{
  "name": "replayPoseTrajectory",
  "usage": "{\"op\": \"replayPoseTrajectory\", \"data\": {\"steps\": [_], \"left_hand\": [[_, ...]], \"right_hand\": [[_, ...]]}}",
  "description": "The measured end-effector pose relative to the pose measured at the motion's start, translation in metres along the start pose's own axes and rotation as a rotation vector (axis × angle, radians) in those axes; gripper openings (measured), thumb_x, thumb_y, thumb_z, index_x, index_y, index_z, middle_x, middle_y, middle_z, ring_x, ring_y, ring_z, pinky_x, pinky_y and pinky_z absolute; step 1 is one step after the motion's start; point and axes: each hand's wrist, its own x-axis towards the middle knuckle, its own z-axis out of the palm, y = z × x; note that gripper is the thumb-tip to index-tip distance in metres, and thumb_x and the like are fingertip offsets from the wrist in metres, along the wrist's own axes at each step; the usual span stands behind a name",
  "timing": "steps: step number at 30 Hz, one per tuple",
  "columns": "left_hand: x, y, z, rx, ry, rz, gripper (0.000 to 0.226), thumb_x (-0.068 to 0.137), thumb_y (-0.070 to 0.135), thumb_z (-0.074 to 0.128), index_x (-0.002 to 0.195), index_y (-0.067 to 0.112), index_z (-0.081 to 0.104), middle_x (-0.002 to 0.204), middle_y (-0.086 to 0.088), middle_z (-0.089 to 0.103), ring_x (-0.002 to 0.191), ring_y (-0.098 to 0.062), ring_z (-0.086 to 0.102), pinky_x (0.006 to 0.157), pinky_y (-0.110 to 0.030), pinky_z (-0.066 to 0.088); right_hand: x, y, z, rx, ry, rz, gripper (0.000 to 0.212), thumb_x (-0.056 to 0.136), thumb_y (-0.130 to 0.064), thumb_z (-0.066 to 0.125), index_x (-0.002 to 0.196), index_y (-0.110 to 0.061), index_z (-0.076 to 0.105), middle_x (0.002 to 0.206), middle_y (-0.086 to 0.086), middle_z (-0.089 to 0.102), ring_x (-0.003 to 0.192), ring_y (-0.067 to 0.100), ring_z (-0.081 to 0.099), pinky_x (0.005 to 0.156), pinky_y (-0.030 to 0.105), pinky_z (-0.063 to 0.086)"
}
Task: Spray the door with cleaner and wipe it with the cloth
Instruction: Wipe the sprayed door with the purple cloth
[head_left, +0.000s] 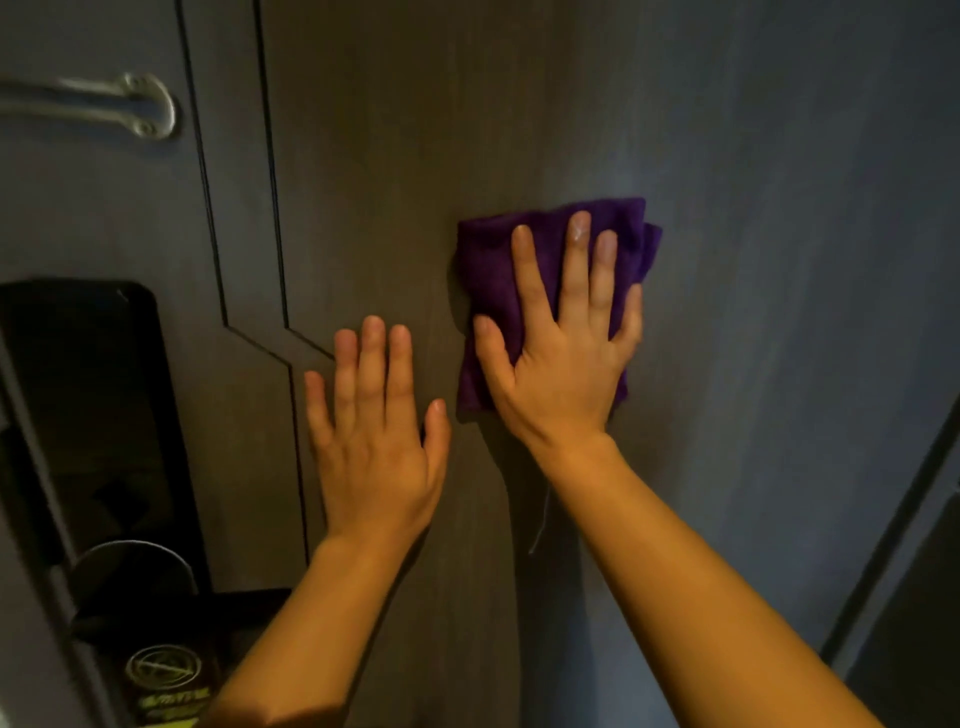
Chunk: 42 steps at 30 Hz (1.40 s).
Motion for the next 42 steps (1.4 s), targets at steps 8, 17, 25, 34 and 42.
{"op": "replayPoseTrajectory", "data": {"steps": [8, 17, 25, 34, 42], "left_hand": [[-0.041, 0.004, 0.018, -0.032, 0.039, -0.053, 0.071, 0.103, 0.042, 0.037, 0.161, 0.015, 0.007, 0.170, -0.011, 0.004, 0.157, -0.027, -0.002, 0.125, -0.057, 0.004], [-0.092, -0.010, 0.034, 0.050, 0.008, 0.063, 0.072, 0.104, 0.046, 0.034, 0.161, 0.013, 0.006, 0.169, -0.015, 0.001, 0.157, -0.030, -0.003, 0.125, -0.056, 0.003], [-0.118, -0.019, 0.034, 0.005, -0.014, 0.114, 0.071, 0.101, 0.041, 0.041, 0.161, 0.013, 0.014, 0.169, -0.013, 0.007, 0.157, -0.028, 0.001, 0.125, -0.056, 0.005], [-0.117, -0.022, 0.035, 0.055, -0.064, 0.131, 0.073, 0.100, 0.044, 0.033, 0.161, 0.012, 0.007, 0.170, -0.013, -0.002, 0.156, -0.028, -0.005, 0.124, -0.057, 0.002], [-0.117, -0.023, 0.039, 0.059, -0.035, 0.141, 0.074, 0.100, 0.043, 0.035, 0.161, 0.011, 0.008, 0.169, -0.014, -0.002, 0.156, -0.030, -0.004, 0.124, -0.059, 0.003]], "right_hand": [[-0.088, 0.011, 0.026, 0.011, -0.018, 0.032, 0.070, 0.099, -0.061, 0.032, 0.161, -0.035, 0.014, 0.171, 0.005, 0.004, 0.158, 0.026, -0.002, 0.122, 0.059, 0.011], [-0.177, 0.029, 0.053, 0.059, -0.035, 0.014, 0.068, 0.102, -0.049, 0.034, 0.160, -0.031, 0.003, 0.169, -0.002, -0.002, 0.157, 0.019, -0.004, 0.123, 0.045, 0.011], [-0.265, 0.049, 0.078, 0.010, -0.078, -0.055, 0.079, 0.096, -0.044, 0.041, 0.161, -0.028, -0.002, 0.170, -0.002, -0.007, 0.157, 0.017, -0.009, 0.119, 0.045, 0.015], [-0.246, 0.085, 0.028, 0.256, 0.012, -0.076, 0.058, 0.103, -0.036, 0.037, 0.156, -0.015, 0.029, 0.165, 0.007, 0.023, 0.155, 0.021, 0.017, 0.112, 0.038, 0.029], [-0.062, 0.065, -0.001, 0.164, 0.154, 0.071, 0.059, 0.102, -0.039, 0.037, 0.157, -0.019, 0.032, 0.167, 0.011, 0.023, 0.155, 0.026, 0.018, 0.115, 0.044, 0.029]]}}
